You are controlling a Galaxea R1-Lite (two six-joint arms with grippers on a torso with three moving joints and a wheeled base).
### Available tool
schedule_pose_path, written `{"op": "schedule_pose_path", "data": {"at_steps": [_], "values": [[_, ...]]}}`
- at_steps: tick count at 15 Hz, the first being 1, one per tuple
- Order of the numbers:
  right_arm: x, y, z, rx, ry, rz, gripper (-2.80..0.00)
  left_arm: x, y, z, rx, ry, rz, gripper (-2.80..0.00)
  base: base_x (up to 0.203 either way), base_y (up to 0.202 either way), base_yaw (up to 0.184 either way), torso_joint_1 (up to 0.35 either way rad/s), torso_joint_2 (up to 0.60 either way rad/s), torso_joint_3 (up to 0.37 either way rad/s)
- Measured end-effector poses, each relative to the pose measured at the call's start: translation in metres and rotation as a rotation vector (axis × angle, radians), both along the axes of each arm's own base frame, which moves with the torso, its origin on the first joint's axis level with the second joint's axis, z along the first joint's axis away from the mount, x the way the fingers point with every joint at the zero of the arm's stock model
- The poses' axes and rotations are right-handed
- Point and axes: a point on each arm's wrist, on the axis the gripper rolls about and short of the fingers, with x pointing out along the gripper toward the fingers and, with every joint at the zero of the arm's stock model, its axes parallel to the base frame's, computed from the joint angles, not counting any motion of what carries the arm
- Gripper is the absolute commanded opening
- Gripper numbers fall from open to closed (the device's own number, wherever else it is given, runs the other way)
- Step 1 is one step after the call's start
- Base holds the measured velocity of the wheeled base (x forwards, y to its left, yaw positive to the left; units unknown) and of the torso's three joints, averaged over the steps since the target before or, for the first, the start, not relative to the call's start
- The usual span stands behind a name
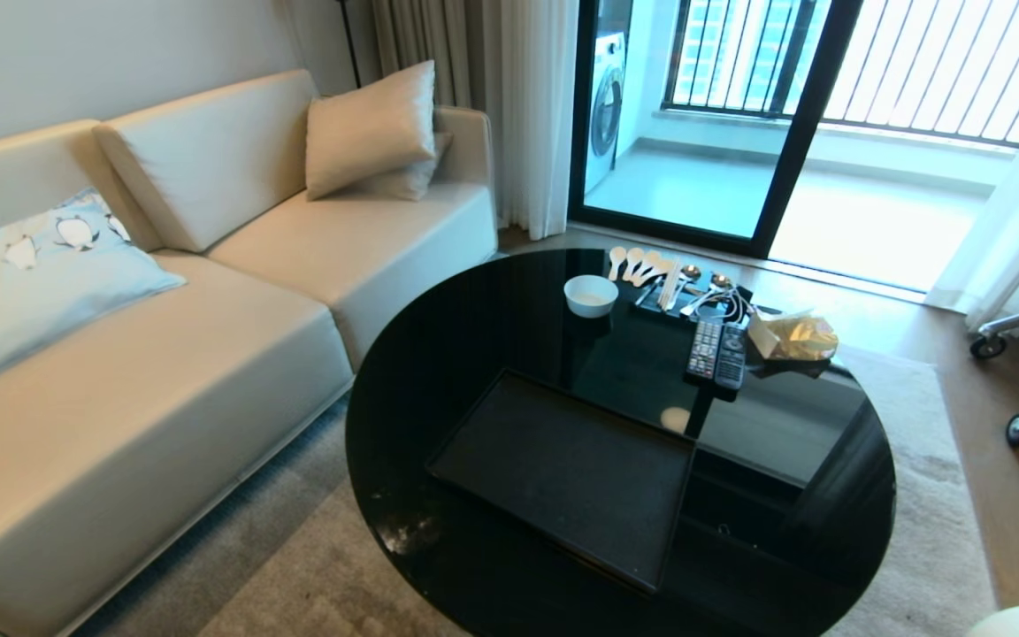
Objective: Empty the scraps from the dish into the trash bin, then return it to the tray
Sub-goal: Put the bowl back to the table
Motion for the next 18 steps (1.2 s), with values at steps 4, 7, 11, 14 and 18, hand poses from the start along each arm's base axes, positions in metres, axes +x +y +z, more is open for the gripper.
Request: {"op": "schedule_pose_path", "data": {"at_steps": [4,7,11,14,18], "values": [[0.002,0.002,0.034,-0.026,0.009,0.106,-2.8,0.0,0.0,0.0,0.0,0.0,0.0,-2.8,0.0,0.0,0.0,0.0,0.0,0.0],[0.023,0.005,0.067,-0.106,0.096,0.229,-2.8,0.0,0.0,0.0,0.0,0.0,0.0,-2.8,0.0,0.0,0.0,0.0,0.0,0.0],[0.073,0.01,0.087,-0.241,0.281,0.441,-2.8,0.0,0.0,0.0,0.0,0.0,0.0,-2.8,0.0,0.0,0.0,0.0,0.0,0.0],[0.12,0.026,0.098,-0.292,0.378,0.624,-2.8,0.0,0.0,0.0,0.0,0.0,0.0,-2.8,0.0,0.0,0.0,0.0,0.0,0.0],[0.186,0.083,0.095,-0.395,0.455,0.798,-2.8,0.0,0.0,0.0,0.0,0.0,0.0,-2.8,0.0,0.0,0.0,0.0,0.0,0.0]]}}
